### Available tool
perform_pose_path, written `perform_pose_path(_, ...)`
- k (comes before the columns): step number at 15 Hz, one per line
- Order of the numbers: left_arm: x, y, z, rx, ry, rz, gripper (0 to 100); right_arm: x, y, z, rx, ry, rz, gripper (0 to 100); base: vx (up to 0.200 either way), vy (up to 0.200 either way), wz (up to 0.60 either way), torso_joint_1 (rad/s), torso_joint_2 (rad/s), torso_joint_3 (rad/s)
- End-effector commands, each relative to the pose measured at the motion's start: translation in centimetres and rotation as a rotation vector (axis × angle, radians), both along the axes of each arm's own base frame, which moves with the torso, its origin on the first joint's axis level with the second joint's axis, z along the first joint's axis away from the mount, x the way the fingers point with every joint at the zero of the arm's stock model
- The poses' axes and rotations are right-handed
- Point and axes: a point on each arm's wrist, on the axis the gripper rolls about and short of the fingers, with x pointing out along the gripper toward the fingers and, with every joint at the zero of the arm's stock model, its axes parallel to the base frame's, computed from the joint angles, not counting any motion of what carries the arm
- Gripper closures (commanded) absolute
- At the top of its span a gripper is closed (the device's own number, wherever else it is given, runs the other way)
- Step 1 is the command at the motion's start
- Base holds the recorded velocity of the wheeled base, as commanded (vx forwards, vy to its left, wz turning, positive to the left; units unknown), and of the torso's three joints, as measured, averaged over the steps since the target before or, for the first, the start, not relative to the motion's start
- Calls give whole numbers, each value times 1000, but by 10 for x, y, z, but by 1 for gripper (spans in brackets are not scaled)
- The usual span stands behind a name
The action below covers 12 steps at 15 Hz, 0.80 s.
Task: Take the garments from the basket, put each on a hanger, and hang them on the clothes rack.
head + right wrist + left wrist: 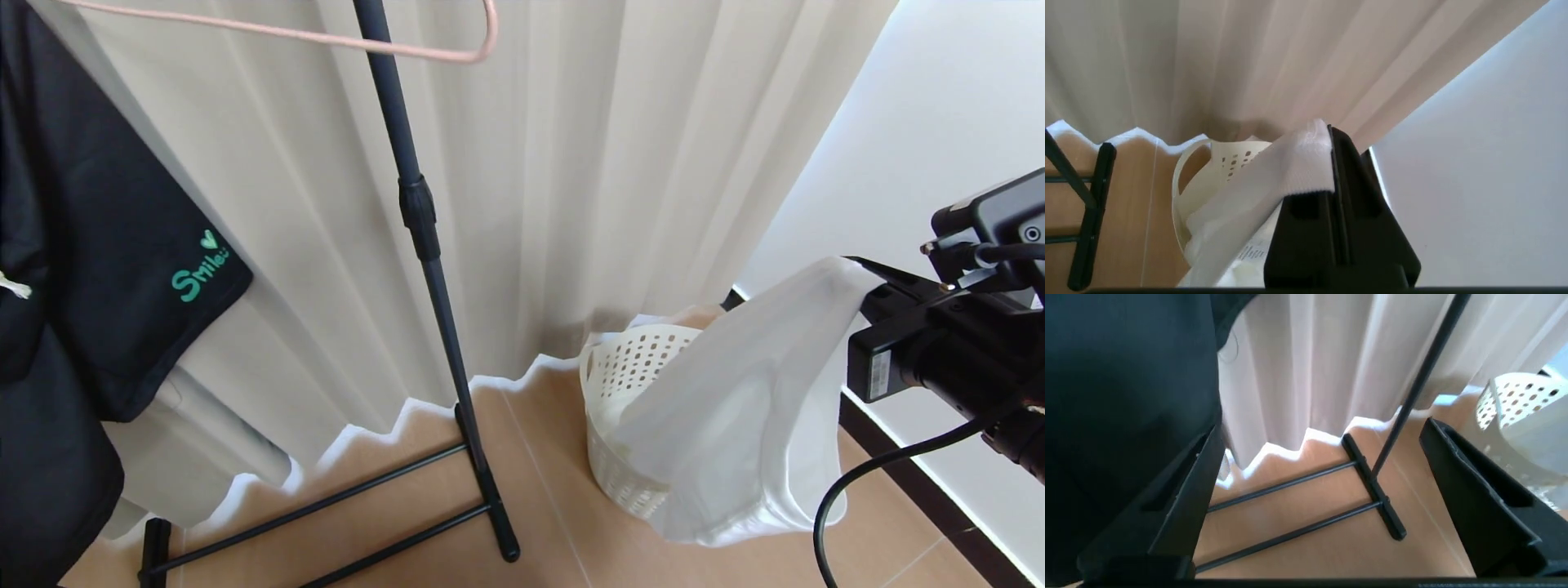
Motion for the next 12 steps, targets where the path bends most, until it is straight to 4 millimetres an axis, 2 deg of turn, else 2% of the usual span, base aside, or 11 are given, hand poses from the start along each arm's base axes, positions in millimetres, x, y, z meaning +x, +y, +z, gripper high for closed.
perform_pose_path(1, 0, 0, 0, -1, 1, 1, 0, 0, 0, -3, -7, 8, -2, 100, 0, 0, 0, 85, -442, -159)
perform_pose_path(6, 0, 0, 0, -1, 1, 0, 0, 0, -3, -5, -12, 15, -13, 100, 0, 0, 0, 111, -456, -156)
perform_pose_path(12, 0, 0, 0, -1, 1, 0, 0, 6, -8, -4, -11, 12, -40, 100, 0, 0, 0, 162, -487, -130)
